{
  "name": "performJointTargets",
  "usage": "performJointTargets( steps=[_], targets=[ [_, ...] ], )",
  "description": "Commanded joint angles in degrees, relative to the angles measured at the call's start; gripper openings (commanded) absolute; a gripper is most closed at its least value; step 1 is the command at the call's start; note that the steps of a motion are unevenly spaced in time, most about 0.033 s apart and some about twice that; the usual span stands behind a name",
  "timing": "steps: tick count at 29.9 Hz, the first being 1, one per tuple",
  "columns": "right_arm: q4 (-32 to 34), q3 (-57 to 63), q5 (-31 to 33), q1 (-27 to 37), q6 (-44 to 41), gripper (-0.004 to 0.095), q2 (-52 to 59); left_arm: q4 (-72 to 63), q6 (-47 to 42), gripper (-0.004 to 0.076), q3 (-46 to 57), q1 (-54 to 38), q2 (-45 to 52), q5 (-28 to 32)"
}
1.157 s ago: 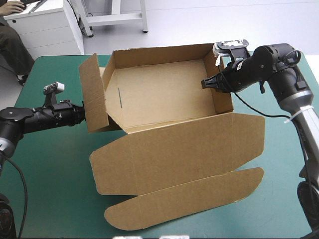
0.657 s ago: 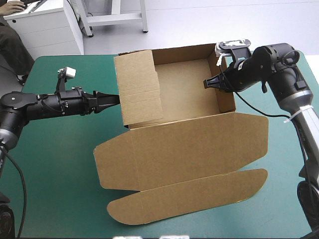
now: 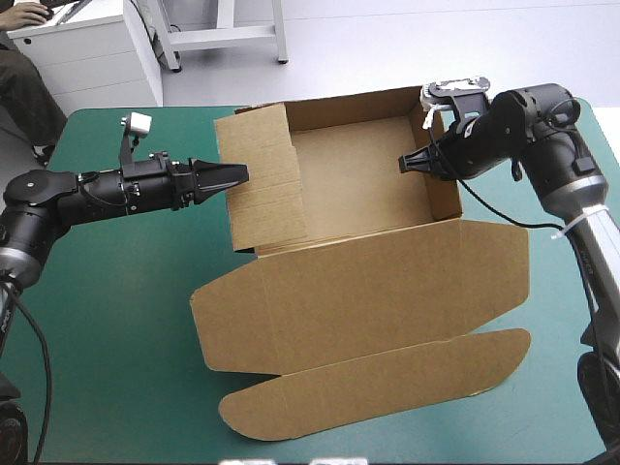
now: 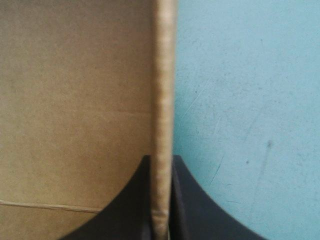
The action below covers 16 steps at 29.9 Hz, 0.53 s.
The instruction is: Fold the box
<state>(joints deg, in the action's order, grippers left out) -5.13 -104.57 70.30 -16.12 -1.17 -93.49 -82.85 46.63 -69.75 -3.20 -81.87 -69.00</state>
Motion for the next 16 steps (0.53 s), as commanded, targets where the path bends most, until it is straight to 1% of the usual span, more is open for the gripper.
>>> performJointTargets(
  steps=[1,3,5,10,13,16],
  targets=[
    [-1.2,-1.9,-2.6,-0.3,-1.3,-0.0018,2.4,-5.4,-0.2,0.0608,-1.8,1.9,2.0,-2.1],
    [-0.7,-1.9,-2.7,-1.1,-2.0,-0.0018,2.4,-4.4,-0.7,0.0608,-1.8,3.2,2.0,-1.1],
    [1.3,-1.9,-2.7,-2.2,-2.7,-0.0018,2.4,-2.4,-3.7,0.0608,-1.8,4.6,2.0,1.0],
    [9.4,-1.9,-3.0,-6.5,-7.5,-0.0018,2.5,5.7,-10.5,0.0608,-1.8,8.6,2.1,8.4],
    [12.4,-1.9,-3.0,-8.2,-9.2,-0.0018,2.6,10.5,-14.2,0.0608,-1.8,11.1,2.6,12.7],
    [14.0,-1.9,-3.0,-9.4,-10.0,-0.0018,2.7,16.6,-19.1,0.0608,-1.8,13.3,3.4,17.9]
  ],
)
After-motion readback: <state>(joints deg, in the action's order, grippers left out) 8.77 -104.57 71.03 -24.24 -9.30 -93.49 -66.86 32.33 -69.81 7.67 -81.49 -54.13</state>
